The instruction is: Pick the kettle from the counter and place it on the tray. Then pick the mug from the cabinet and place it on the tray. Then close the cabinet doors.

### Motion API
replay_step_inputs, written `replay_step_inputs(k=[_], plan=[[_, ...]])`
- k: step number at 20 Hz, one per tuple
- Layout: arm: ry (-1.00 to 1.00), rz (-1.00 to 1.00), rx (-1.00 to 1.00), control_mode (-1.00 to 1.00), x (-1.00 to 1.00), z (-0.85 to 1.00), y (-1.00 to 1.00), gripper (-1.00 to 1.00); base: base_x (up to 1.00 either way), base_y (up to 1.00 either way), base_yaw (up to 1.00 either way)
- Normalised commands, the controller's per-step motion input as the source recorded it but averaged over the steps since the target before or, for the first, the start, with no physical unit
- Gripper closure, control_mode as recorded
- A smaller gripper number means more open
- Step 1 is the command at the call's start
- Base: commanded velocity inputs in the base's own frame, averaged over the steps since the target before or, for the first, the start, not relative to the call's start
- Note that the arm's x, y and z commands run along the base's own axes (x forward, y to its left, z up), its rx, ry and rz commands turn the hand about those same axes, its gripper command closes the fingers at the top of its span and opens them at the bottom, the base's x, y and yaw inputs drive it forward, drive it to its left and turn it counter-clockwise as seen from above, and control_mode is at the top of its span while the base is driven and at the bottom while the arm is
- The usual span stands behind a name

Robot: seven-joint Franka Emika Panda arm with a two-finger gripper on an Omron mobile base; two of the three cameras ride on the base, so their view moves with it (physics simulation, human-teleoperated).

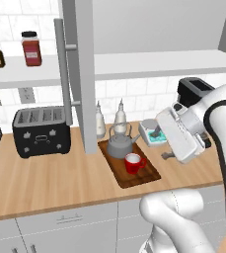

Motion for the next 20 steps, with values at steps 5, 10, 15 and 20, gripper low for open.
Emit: replay_step_inputs(k=[5, 10, 15, 20], plan=[[-0.18, 0.03, 0.00, -1.00, -0.24, 0.25, 0.51, -1.00, 0.00, 0.00, 0.00], [-0.01, 0.00, 0.04, -1.00, -0.33, 0.35, 0.48, -1.00, 0.00, 0.00, 0.00], [-0.11, 0.00, 0.04, -1.00, -0.30, 0.32, 0.51, -1.00, 0.00, 0.00, 0.00], [-0.32, 0.02, 0.00, -1.00, -0.22, 0.32, 0.52, -1.00, 0.00, 0.00, 0.00]])
